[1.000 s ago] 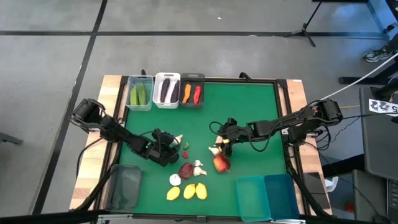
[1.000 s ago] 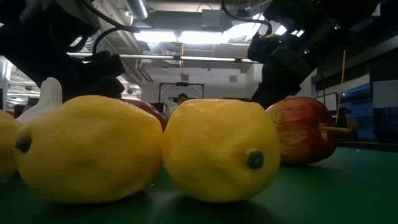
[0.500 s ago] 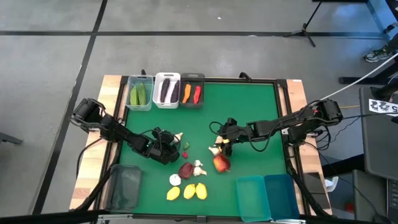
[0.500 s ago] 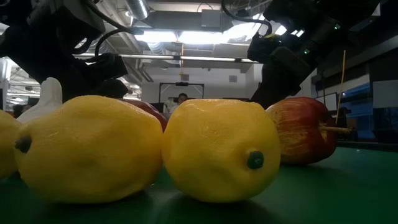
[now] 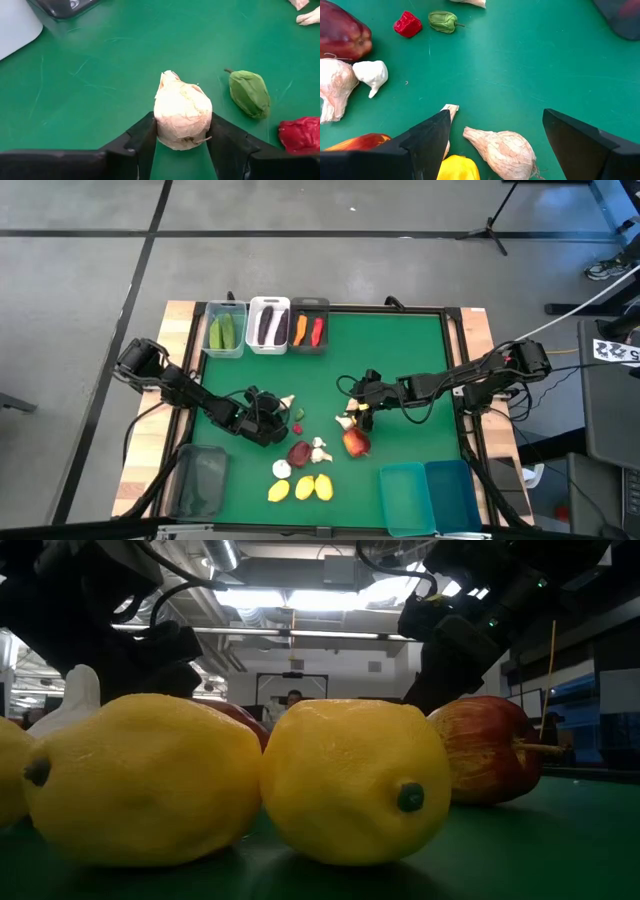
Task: Sort produce into baskets
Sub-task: Put the white garlic into the bottom black bin
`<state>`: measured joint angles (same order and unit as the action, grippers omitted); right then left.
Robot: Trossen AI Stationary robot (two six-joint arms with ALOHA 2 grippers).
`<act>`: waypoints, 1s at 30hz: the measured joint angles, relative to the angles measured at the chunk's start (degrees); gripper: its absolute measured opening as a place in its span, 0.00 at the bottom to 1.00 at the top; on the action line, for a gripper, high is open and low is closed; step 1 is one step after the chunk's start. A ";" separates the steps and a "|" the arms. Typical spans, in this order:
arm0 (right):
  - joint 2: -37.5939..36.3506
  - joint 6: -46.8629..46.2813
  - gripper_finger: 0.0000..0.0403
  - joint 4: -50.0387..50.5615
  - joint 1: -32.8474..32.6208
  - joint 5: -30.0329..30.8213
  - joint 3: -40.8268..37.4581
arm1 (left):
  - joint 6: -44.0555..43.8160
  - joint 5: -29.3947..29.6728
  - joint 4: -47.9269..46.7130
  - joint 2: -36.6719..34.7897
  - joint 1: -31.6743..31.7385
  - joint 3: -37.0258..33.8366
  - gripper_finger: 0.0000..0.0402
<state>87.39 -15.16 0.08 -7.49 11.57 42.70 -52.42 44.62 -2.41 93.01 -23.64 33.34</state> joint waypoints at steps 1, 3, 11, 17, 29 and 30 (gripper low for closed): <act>0.00 0.00 0.79 0.01 0.00 -0.01 0.00 | 0.05 -0.19 0.02 0.00 0.00 0.25 0.37; 0.00 0.00 0.79 0.02 0.00 0.00 0.00 | 0.46 -0.49 0.04 0.00 0.00 0.92 0.37; 0.00 0.00 0.79 0.00 -0.02 0.00 0.00 | 4.43 -2.43 -0.11 -4.48 -1.82 3.06 0.37; 0.00 0.00 0.79 0.00 -0.02 -0.02 0.00 | 4.55 -7.70 -3.88 -14.38 -4.80 3.11 0.37; 0.00 -0.01 0.79 -0.10 -0.02 0.47 0.00 | -6.22 -30.75 -16.91 -37.74 -12.17 3.11 0.37; 0.00 -0.04 0.79 -0.15 0.00 0.61 0.00 | -8.68 -31.29 -18.18 -38.96 -12.94 3.11 0.37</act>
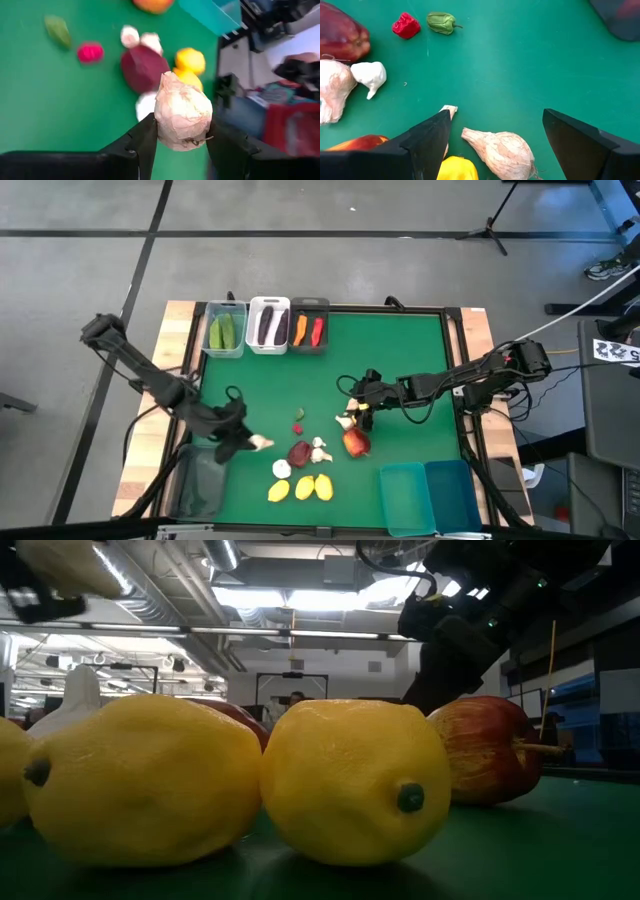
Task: Sort produce into baskets
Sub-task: Put the white garlic into the bottom black bin
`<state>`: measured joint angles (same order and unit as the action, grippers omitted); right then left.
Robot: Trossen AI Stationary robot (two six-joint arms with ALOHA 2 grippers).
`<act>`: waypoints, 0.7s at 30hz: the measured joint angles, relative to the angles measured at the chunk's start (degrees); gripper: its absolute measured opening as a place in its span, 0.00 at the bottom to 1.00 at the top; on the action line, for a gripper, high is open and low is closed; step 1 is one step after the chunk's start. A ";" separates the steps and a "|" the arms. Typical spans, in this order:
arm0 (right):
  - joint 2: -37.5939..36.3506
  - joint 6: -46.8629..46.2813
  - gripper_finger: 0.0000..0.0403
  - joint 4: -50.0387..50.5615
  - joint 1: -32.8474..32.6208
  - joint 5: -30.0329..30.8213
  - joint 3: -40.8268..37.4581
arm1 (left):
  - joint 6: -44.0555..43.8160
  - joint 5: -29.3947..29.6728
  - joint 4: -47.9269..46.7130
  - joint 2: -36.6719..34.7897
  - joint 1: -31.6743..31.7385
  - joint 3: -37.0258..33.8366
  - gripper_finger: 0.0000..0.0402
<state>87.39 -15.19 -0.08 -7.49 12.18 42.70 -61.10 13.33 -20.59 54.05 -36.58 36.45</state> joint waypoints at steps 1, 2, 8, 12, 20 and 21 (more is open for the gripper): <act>0.00 -0.09 0.79 0.02 0.00 0.26 0.00 | -2.73 -0.73 -0.88 -1.06 -0.79 0.00 0.37; 0.00 -0.29 0.79 0.00 -0.01 0.28 0.00 | -5.21 -1.95 -1.67 -1.93 -1.50 0.02 0.37; 0.00 -0.95 0.79 0.09 0.00 0.29 0.00 | -20.88 -12.02 -3.33 -2.85 -6.28 0.02 0.37; 0.00 -0.97 0.79 0.07 0.00 0.30 0.00 | -29.93 -17.42 -5.08 -2.09 -8.84 0.02 0.37; 0.00 -1.01 0.79 0.12 0.00 0.34 0.00 | -43.67 -28.66 -11.95 -2.02 -13.91 0.04 0.37; 0.00 -1.01 0.79 0.13 0.00 0.35 0.00 | -44.76 -29.04 -13.30 -2.02 -14.47 0.04 0.37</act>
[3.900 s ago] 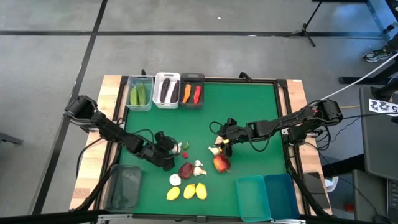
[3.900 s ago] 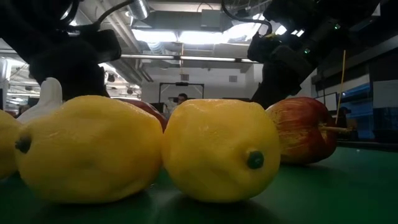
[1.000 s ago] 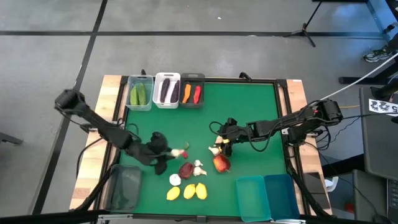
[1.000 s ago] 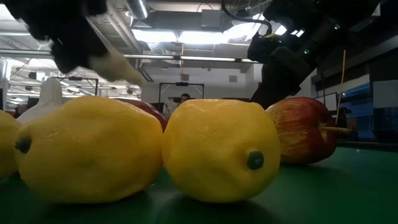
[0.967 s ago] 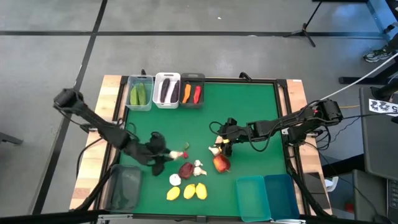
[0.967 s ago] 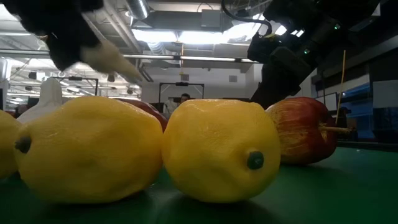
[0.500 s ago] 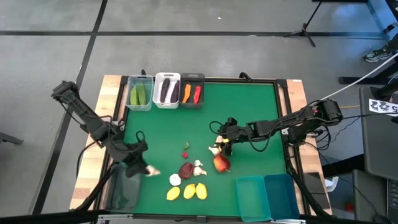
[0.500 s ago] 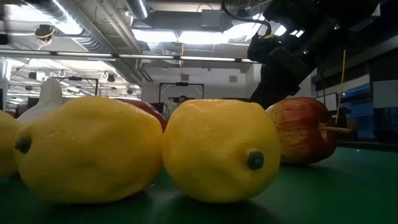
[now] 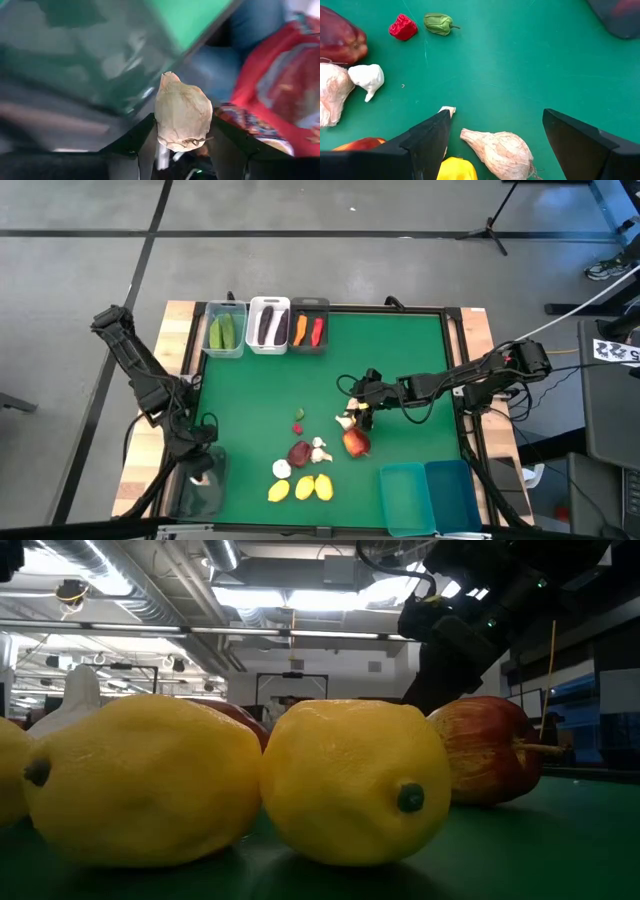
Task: Sort produce into baskets
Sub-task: Put the white garlic into the bottom black bin
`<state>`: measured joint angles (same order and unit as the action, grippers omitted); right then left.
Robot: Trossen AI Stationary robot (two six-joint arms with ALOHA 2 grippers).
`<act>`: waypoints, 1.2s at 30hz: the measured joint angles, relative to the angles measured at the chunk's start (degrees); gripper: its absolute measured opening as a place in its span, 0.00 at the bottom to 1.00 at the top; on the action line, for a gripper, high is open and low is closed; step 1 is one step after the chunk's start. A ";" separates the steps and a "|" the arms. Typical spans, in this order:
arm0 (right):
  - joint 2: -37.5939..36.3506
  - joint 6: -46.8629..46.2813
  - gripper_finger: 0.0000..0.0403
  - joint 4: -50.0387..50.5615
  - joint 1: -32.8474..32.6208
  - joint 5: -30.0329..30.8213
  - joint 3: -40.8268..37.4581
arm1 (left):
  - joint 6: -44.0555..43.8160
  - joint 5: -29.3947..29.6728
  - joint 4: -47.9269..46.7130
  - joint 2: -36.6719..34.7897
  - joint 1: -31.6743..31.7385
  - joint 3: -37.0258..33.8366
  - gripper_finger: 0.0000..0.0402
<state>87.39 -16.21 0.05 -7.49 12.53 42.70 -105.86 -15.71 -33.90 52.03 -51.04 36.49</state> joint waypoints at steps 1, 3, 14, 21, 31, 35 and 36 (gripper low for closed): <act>0.00 0.00 0.79 0.00 0.00 0.00 0.00 | -0.85 -0.20 -1.32 0.00 -0.46 0.00 0.37; 0.00 0.00 0.79 0.00 -0.02 0.00 0.00 | -1.67 -0.16 -3.86 0.00 -0.96 0.00 0.37; 0.00 0.02 0.79 0.02 -0.01 0.04 0.00 | -0.20 1.67 -12.00 0.02 -1.21 -0.20 0.37; 0.00 0.02 0.79 0.03 0.00 0.07 0.00 | 0.47 6.56 -12.25 0.02 -1.21 -0.20 0.37; 0.00 0.07 0.79 0.04 0.00 0.07 0.00 | 0.82 6.06 -11.68 0.02 -1.18 -0.22 0.40; 0.00 0.09 0.79 0.04 -0.02 0.07 0.00 | 3.83 5.99 -10.07 0.02 -1.18 -0.22 0.49; 0.00 0.12 0.79 0.03 0.00 0.07 0.00 | 4.17 5.98 -10.02 0.02 -1.18 -0.22 0.51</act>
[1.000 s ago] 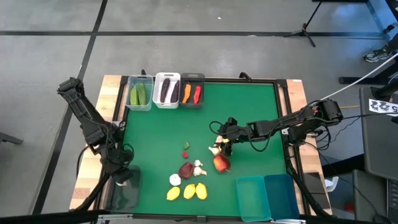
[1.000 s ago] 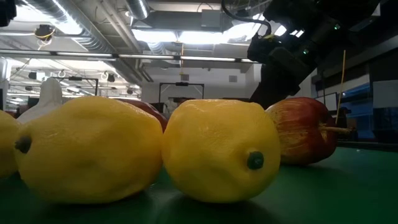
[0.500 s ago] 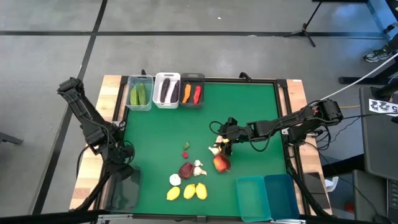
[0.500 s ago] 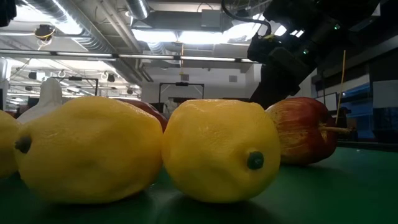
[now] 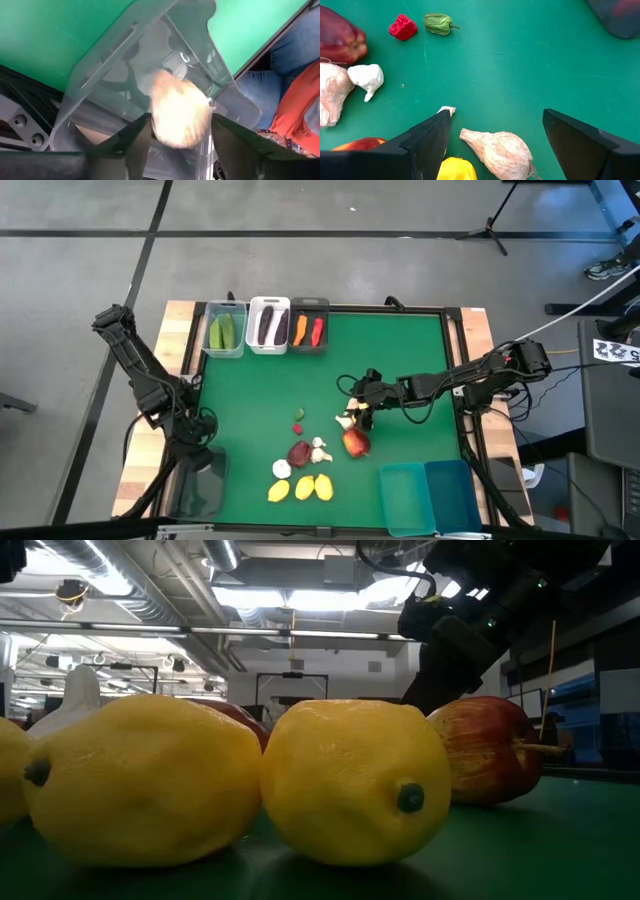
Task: Sort produce into baskets
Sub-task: Put the white garlic into the bottom black bin
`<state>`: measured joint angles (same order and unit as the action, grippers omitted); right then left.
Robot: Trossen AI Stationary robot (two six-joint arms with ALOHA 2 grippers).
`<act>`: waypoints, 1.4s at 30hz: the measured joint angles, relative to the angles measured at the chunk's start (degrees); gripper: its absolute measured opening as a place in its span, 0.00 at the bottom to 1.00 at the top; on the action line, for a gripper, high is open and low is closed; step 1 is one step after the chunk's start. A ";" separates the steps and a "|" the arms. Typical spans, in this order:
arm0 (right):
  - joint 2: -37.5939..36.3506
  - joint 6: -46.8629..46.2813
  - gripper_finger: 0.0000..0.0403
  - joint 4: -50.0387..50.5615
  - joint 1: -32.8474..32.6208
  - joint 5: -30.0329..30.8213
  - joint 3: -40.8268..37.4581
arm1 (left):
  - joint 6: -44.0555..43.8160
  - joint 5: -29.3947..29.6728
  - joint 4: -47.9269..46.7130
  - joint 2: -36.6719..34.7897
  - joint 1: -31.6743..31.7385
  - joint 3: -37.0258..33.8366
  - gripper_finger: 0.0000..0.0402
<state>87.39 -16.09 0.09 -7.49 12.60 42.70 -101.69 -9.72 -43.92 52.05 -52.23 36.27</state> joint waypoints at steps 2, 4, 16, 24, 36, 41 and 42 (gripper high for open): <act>0.00 0.02 0.79 0.01 0.00 0.00 0.00 | 0.56 -0.06 -0.02 0.00 0.00 0.00 0.57; 0.00 0.03 0.79 0.01 0.00 0.02 0.00 | 1.34 -0.06 0.00 0.00 0.00 0.00 0.63; 0.00 0.08 0.79 0.01 -0.02 0.00 0.00 | 6.12 8.88 17.35 -0.04 1.78 0.00 0.71; 0.00 0.01 0.79 -0.01 -0.02 0.00 0.00 | 29.30 33.68 29.49 0.21 6.81 0.02 0.71; 0.00 -0.51 0.79 0.01 0.00 0.00 0.00 | 59.02 49.86 41.82 19.08 11.76 0.02 0.71; 0.00 -0.58 0.79 -0.01 0.00 0.00 0.00 | 61.35 52.34 49.23 27.46 9.91 0.02 0.71; 0.00 -0.59 0.79 -0.01 -0.01 0.00 0.00 | 60.14 52.59 49.53 28.71 9.42 0.02 0.71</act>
<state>87.39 -16.68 0.08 -7.50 12.60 42.70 -41.55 42.86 5.61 80.76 -42.81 36.29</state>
